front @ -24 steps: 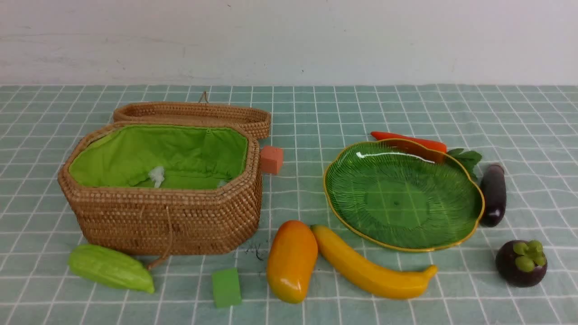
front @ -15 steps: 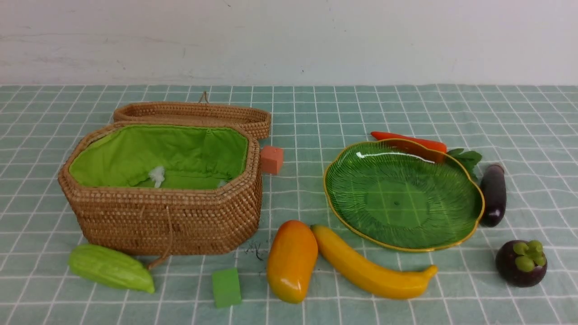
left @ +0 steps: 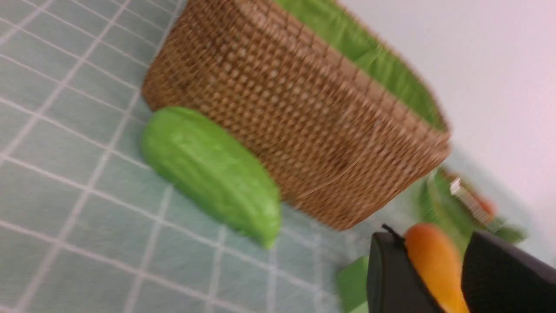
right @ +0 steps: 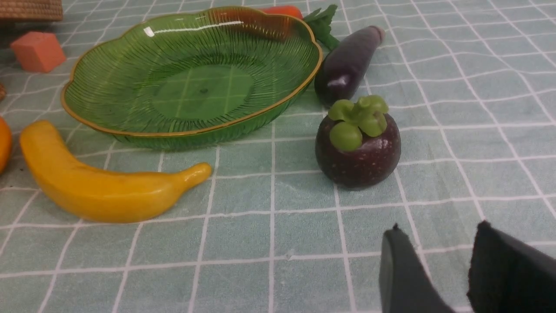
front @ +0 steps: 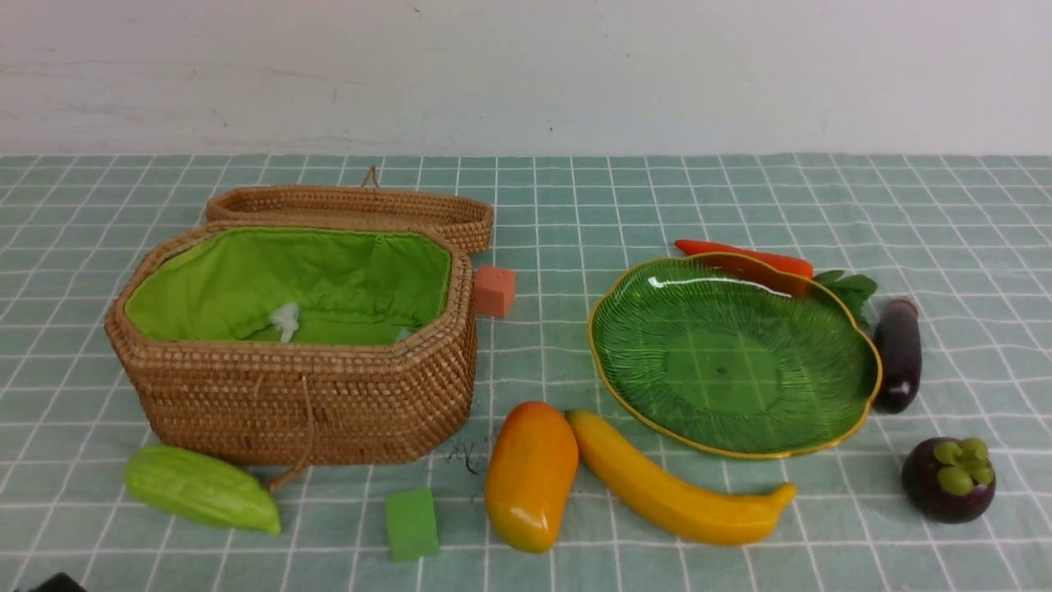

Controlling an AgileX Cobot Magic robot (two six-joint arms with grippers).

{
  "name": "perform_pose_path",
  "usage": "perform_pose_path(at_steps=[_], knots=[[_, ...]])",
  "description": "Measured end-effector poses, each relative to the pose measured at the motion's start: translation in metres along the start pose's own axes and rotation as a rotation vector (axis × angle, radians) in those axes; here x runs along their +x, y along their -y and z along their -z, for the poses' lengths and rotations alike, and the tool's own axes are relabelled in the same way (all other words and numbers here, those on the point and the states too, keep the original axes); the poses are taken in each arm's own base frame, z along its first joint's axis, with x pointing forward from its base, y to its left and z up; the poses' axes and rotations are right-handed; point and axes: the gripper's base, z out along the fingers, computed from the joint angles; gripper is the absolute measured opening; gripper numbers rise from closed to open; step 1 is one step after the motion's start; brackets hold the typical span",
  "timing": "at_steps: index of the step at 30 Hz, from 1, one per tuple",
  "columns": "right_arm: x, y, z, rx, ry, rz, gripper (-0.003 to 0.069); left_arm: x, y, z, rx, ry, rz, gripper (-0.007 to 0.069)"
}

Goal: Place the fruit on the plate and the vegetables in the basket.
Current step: Take a chayote with your left arm and place it on the basket on the left.

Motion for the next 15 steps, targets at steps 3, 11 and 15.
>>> perform_pose_path(at_steps=[3,11,15], knots=[[0.000,0.000,0.000,0.000,0.000,0.000,0.0242,-0.009,0.005,0.001,0.061,0.091,0.146,0.0239],[0.000,0.000,0.000,0.000,0.000,0.000,0.0242,-0.022,0.020,0.002,0.062,0.066,0.114,0.0019],[0.000,0.000,0.000,0.000,0.000,0.001,0.0242,-0.035,0.037,-0.005,-0.014,-0.066,-0.031,-0.0013]])
